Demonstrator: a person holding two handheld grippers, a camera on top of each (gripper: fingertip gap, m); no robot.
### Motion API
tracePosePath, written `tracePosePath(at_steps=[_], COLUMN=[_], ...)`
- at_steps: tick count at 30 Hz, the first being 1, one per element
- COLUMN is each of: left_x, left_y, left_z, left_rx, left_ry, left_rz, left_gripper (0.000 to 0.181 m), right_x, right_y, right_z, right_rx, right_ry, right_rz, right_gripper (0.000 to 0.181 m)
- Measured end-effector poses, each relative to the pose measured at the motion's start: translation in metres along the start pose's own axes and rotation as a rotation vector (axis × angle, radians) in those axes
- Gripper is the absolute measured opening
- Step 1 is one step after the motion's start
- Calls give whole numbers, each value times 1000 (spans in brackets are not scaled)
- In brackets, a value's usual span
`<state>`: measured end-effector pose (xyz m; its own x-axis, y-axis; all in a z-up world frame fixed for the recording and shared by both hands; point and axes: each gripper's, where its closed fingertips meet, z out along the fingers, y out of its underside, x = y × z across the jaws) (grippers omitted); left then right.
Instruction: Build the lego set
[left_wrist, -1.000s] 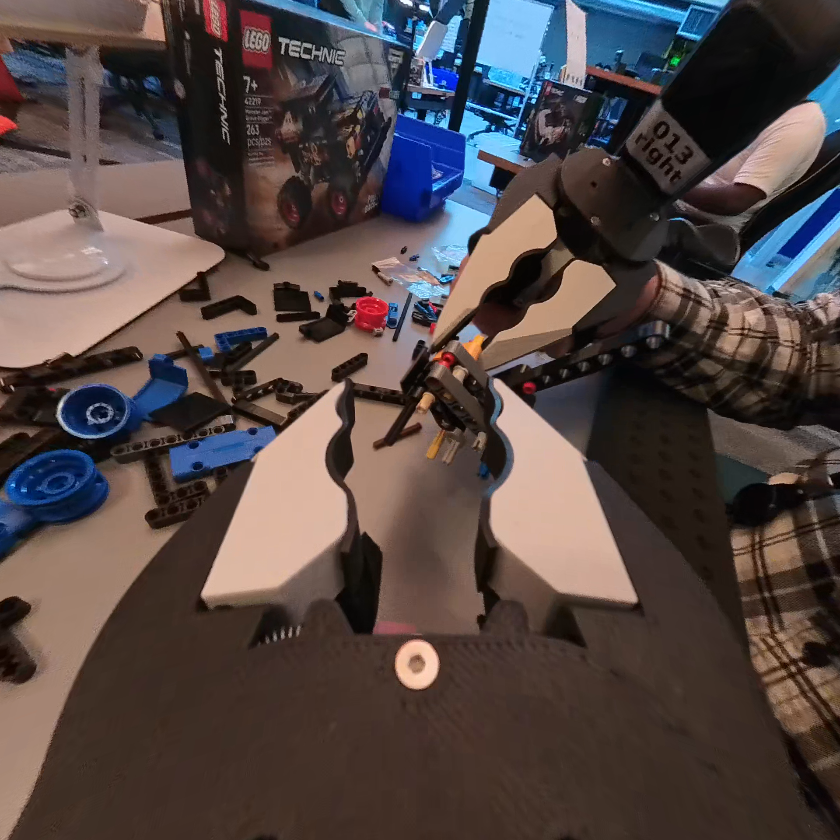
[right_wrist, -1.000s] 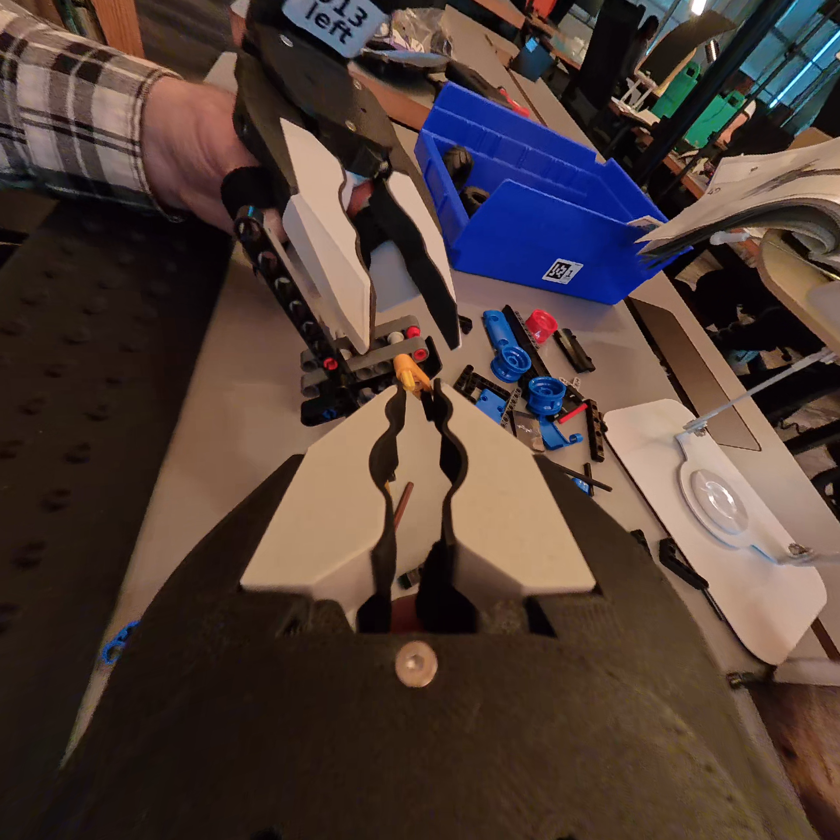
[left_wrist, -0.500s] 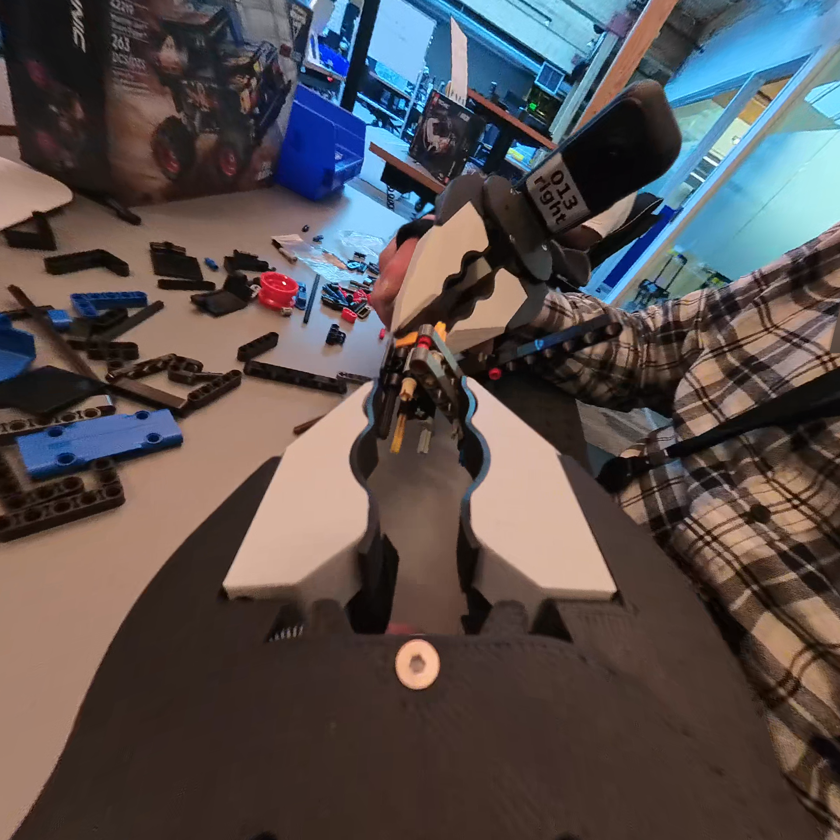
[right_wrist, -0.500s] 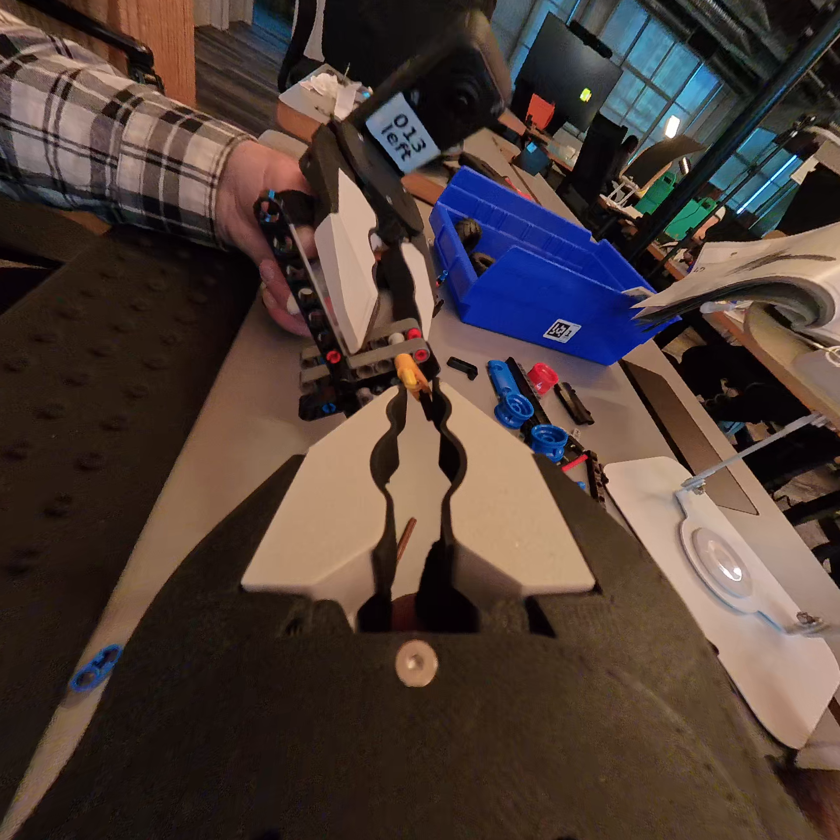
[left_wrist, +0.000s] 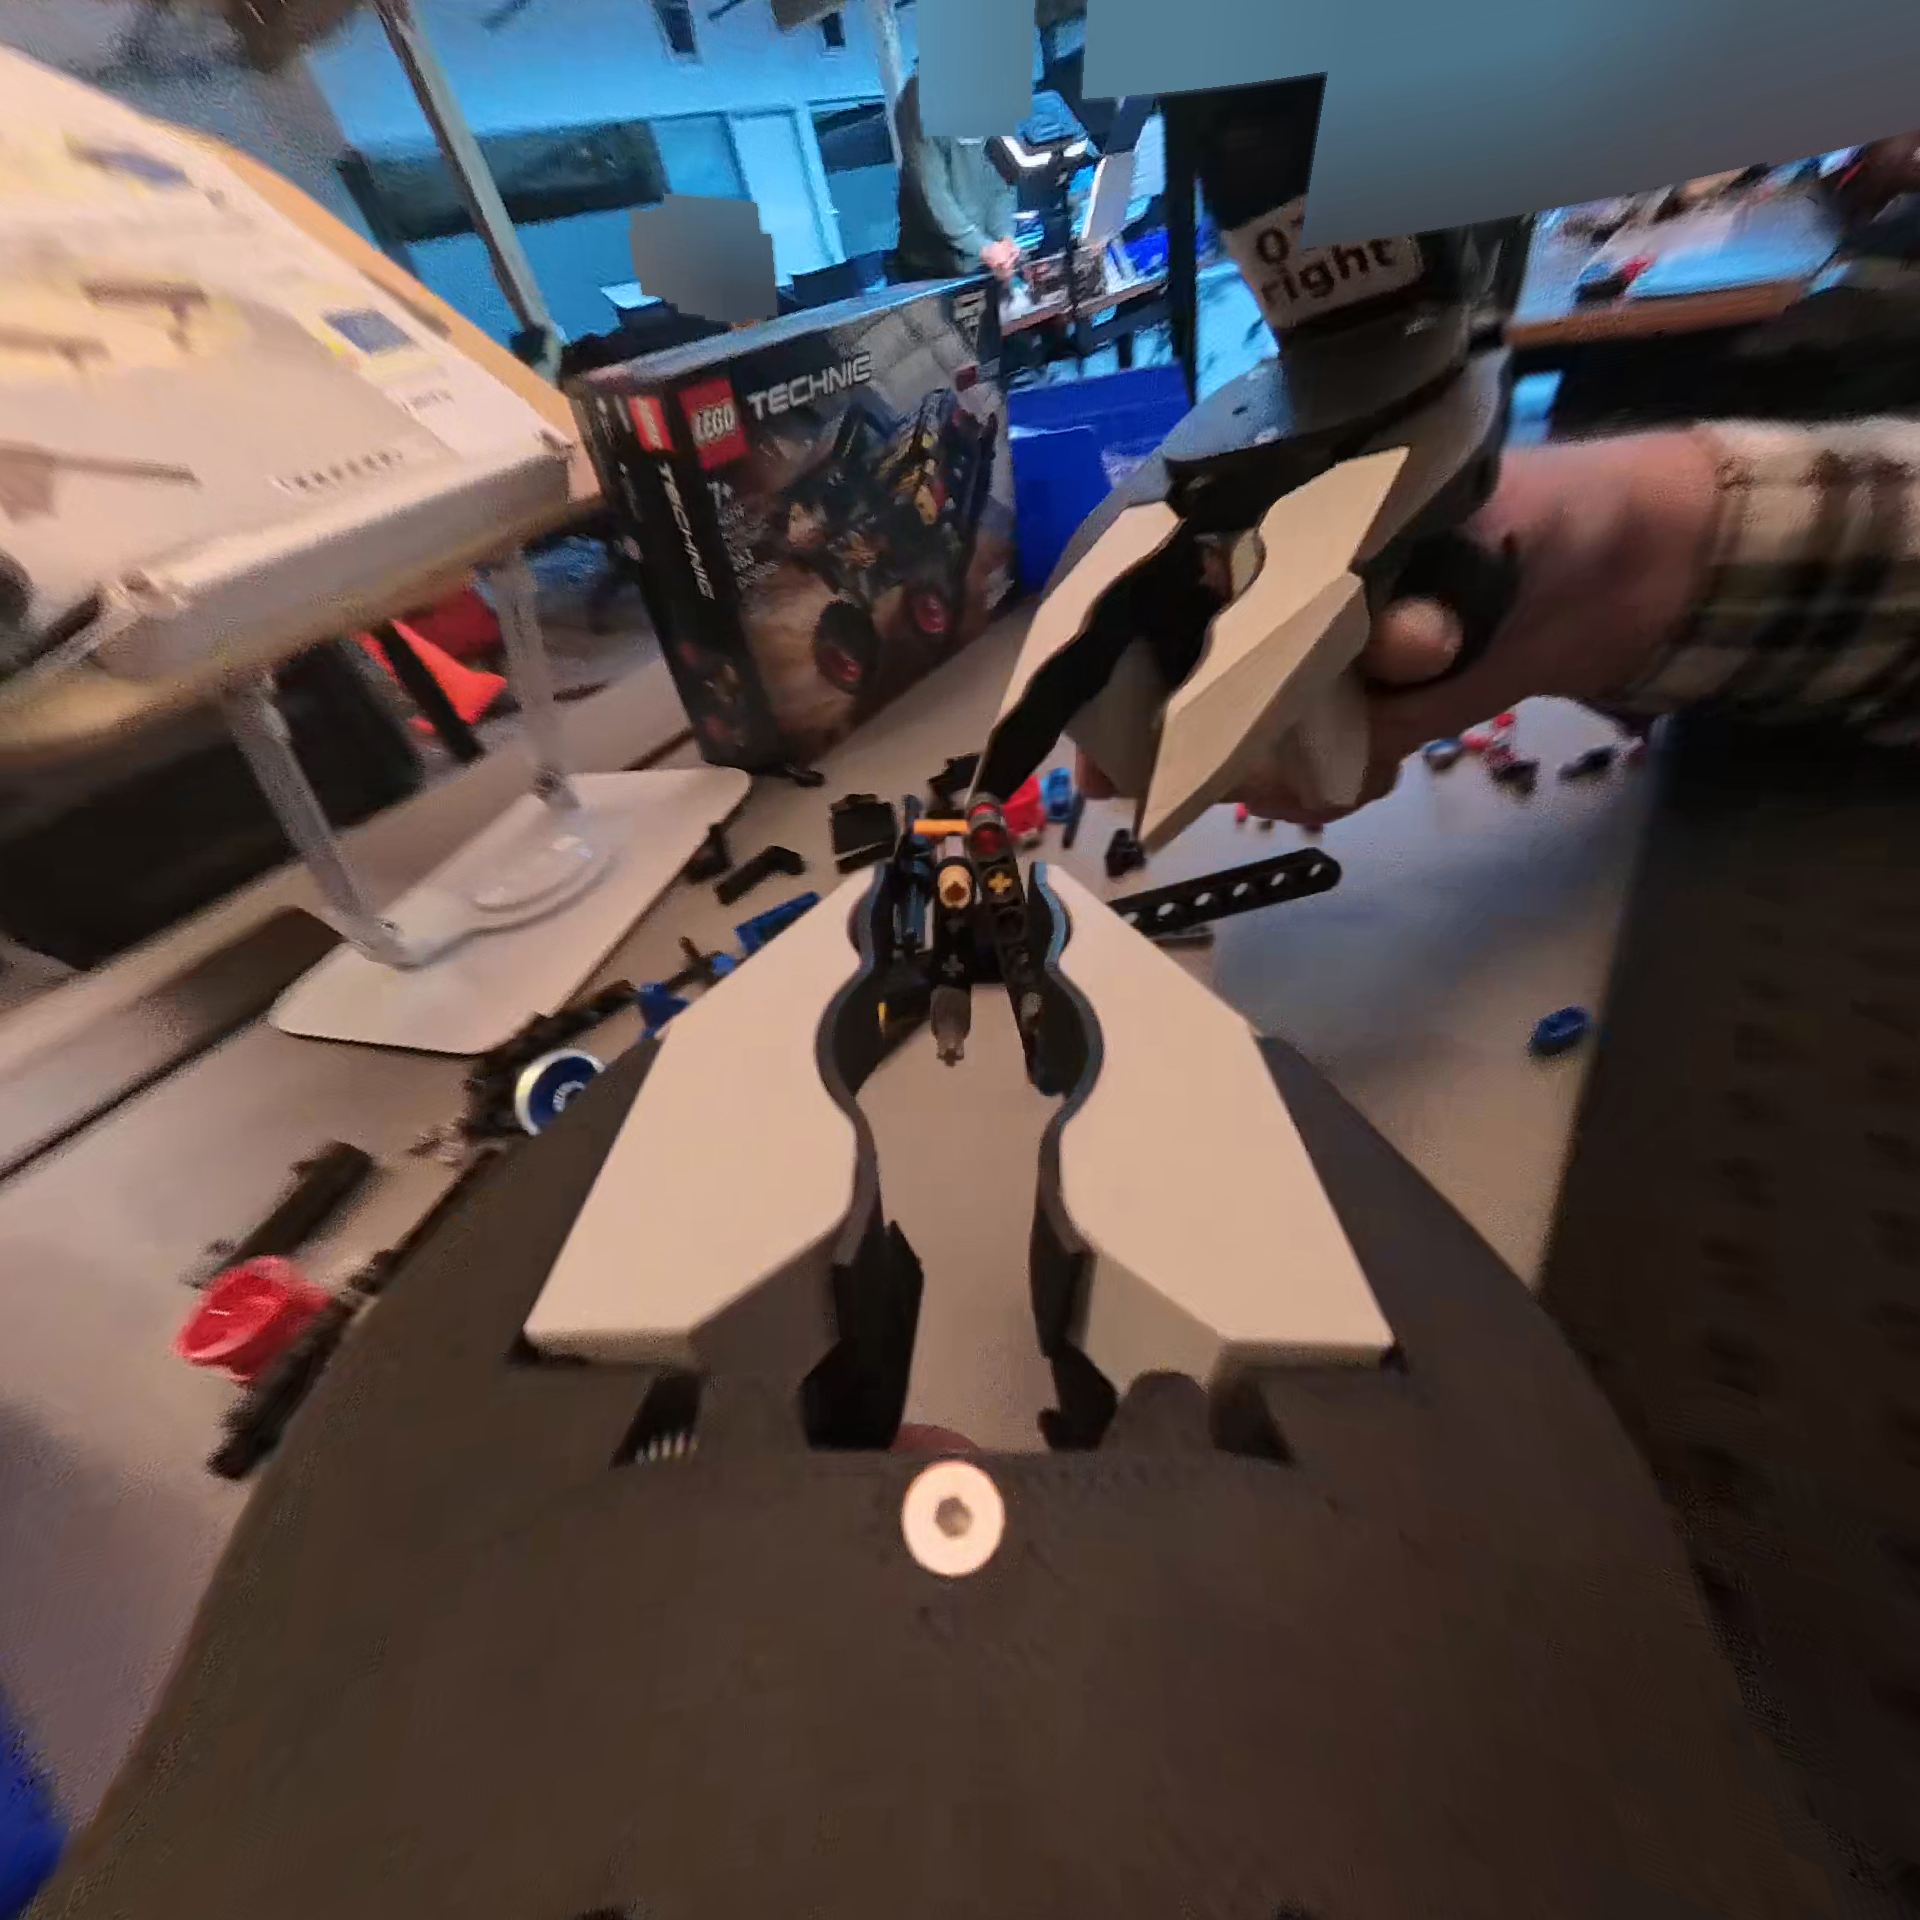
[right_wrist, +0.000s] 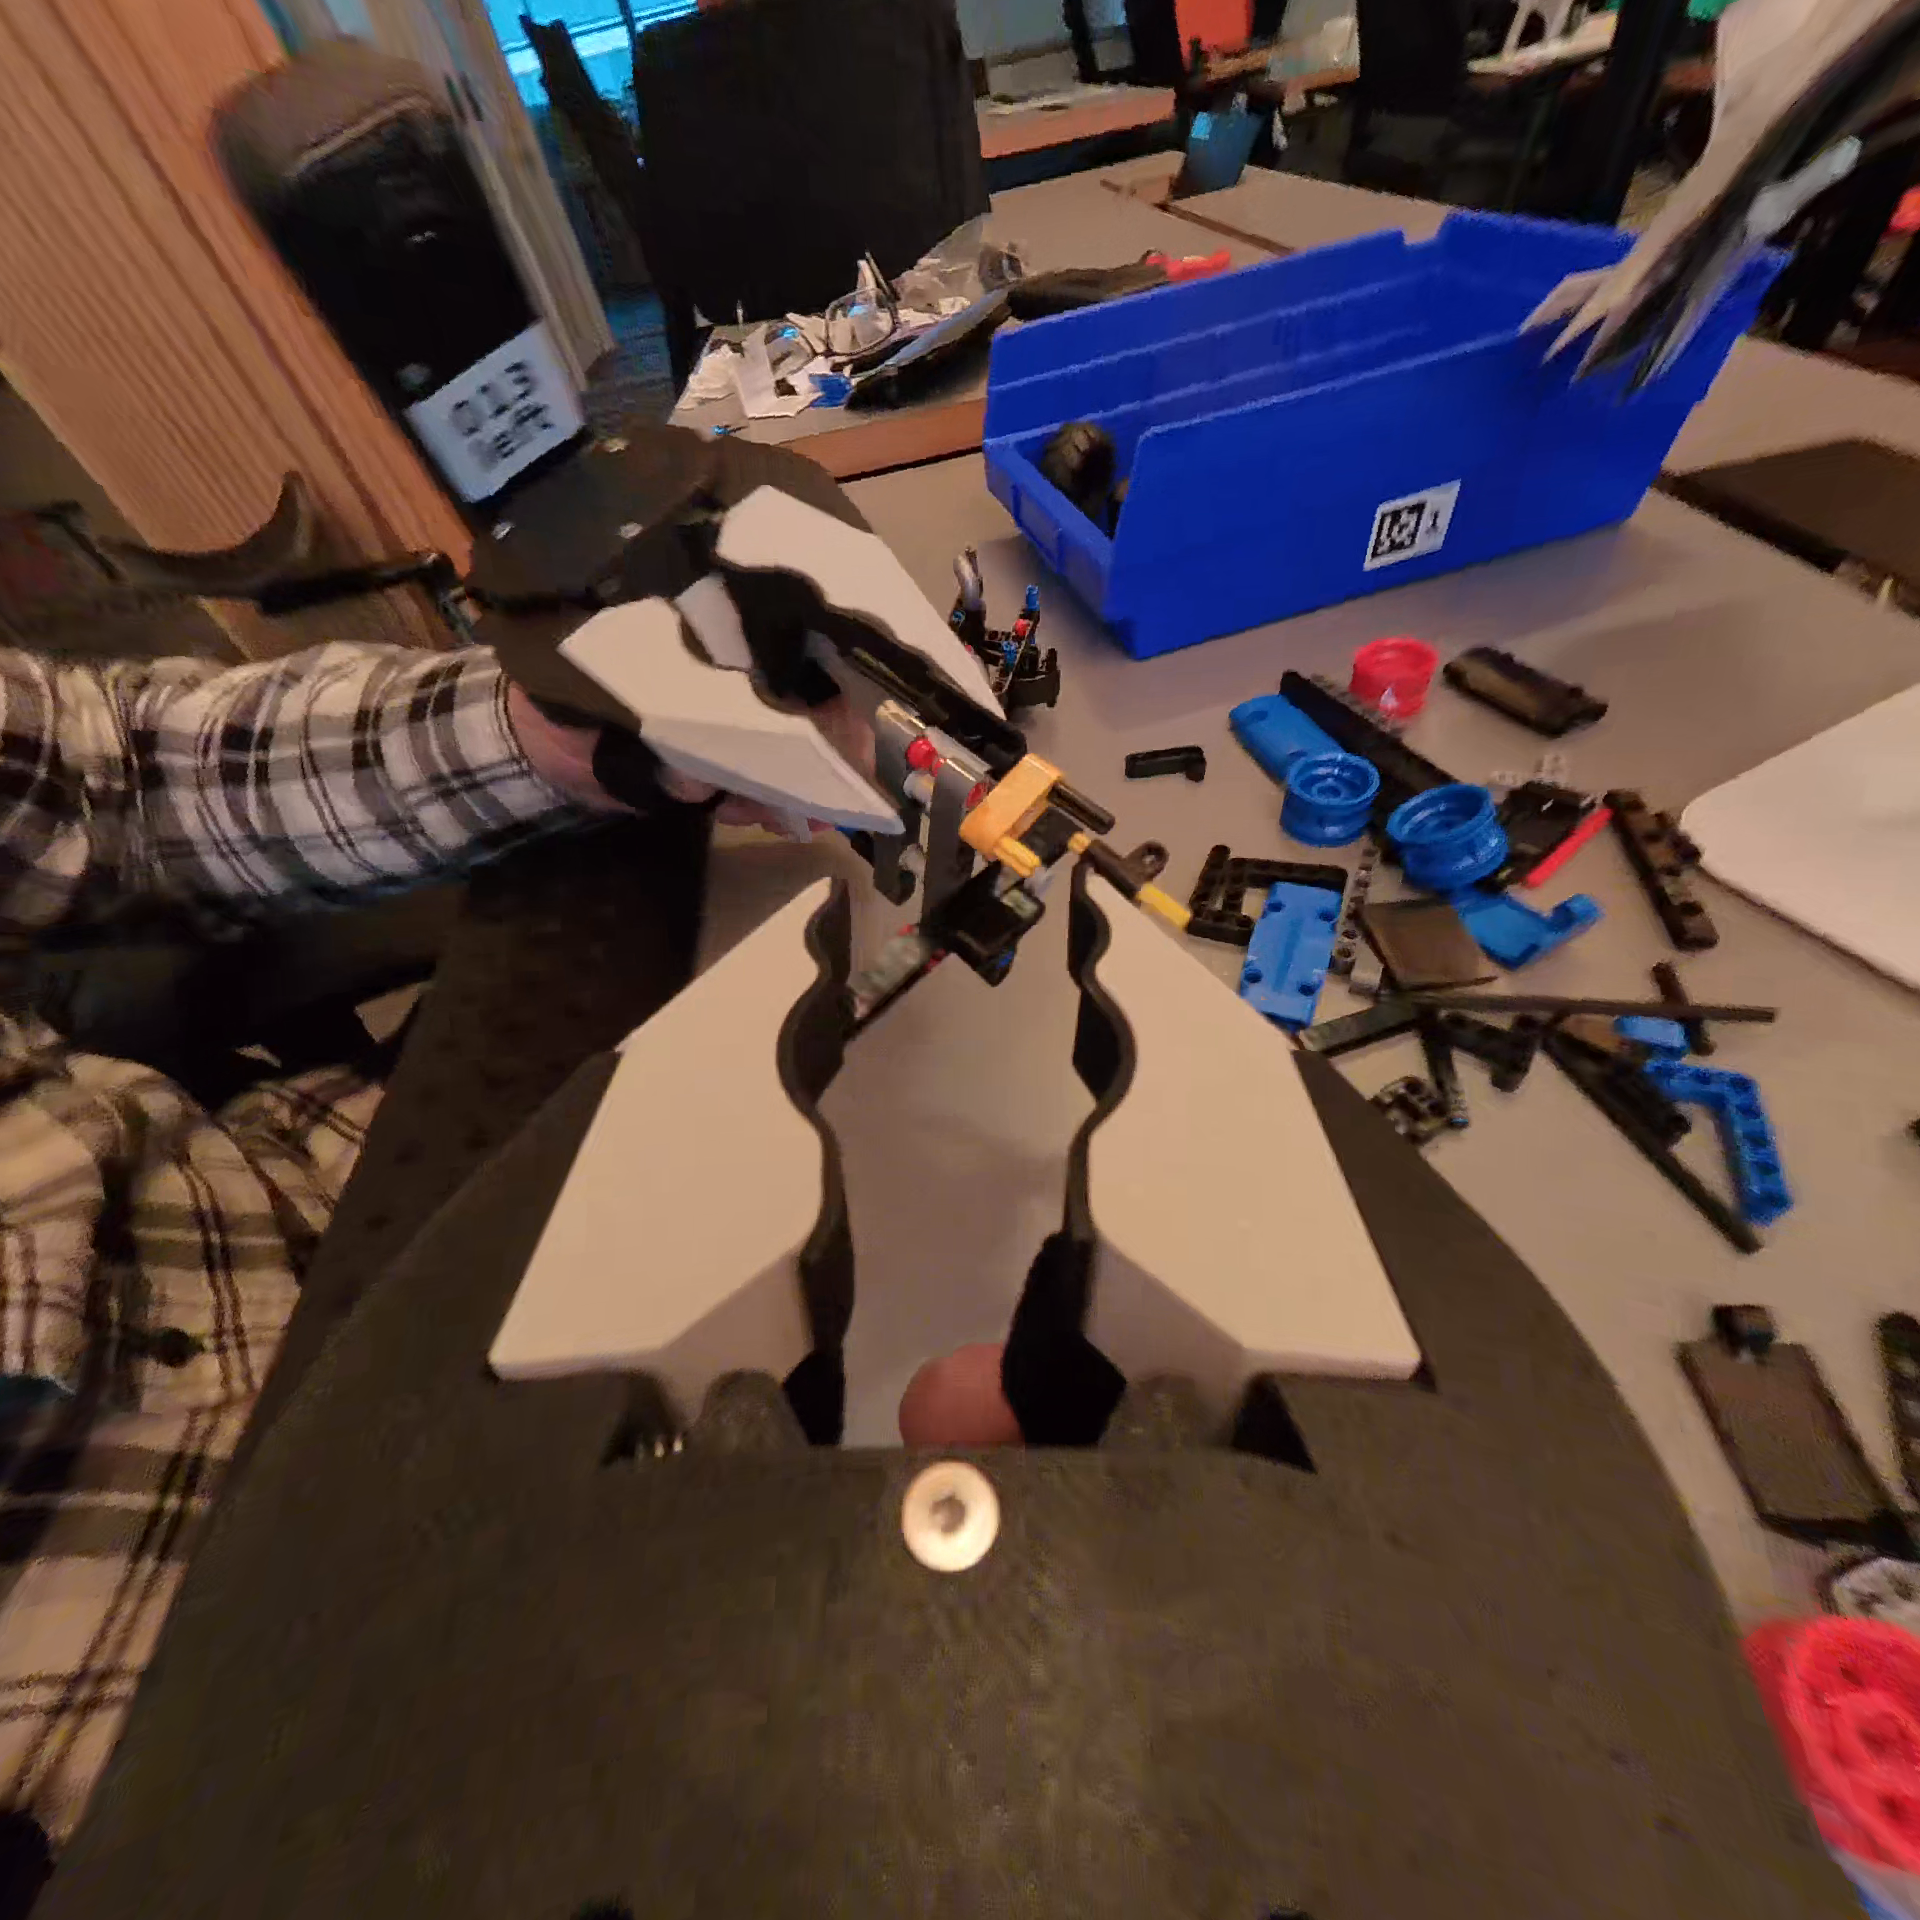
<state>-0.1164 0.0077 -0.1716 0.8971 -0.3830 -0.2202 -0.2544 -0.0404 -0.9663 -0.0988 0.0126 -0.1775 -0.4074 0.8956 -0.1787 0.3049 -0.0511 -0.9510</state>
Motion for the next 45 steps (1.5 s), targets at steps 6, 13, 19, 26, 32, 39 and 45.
tracePosePath(at_steps=[6, 13, 19, 26, 32, 39, 45], left_x=[2, 3, 6, 9, 15, 18, 21], left_y=[0, -12, -20, -25, -35, -42, -46], left_z=[9, 7, 6, 5, 1, -3, -3], left_rx=[-74, -53, -24, 5, 67, 110, 139], left_ry=[-171, -293, -317, -324, -301, -287, -274], left_rz=[318, 535, 591, 615, 602, 584, 565], left_gripper=[21, 22, 21, 21, 21, 21, 21], right_x=[1, 8, 2, -4, -14, -20, -23], right_y=[-5, -13, -16, -19, -28, -32, -34], right_z=[8, 3, 4, 2, -2, -5, -7], right_rx=[48, 92, 121, 157, 236, 266, 269], right_ry=[41, 95, 46, -62, -189, -240, -234], right_rz=[87, 138, 173, 251, 272, 262, 205], right_gripper=[40, 46, 43, 38, 41, 40, 39])
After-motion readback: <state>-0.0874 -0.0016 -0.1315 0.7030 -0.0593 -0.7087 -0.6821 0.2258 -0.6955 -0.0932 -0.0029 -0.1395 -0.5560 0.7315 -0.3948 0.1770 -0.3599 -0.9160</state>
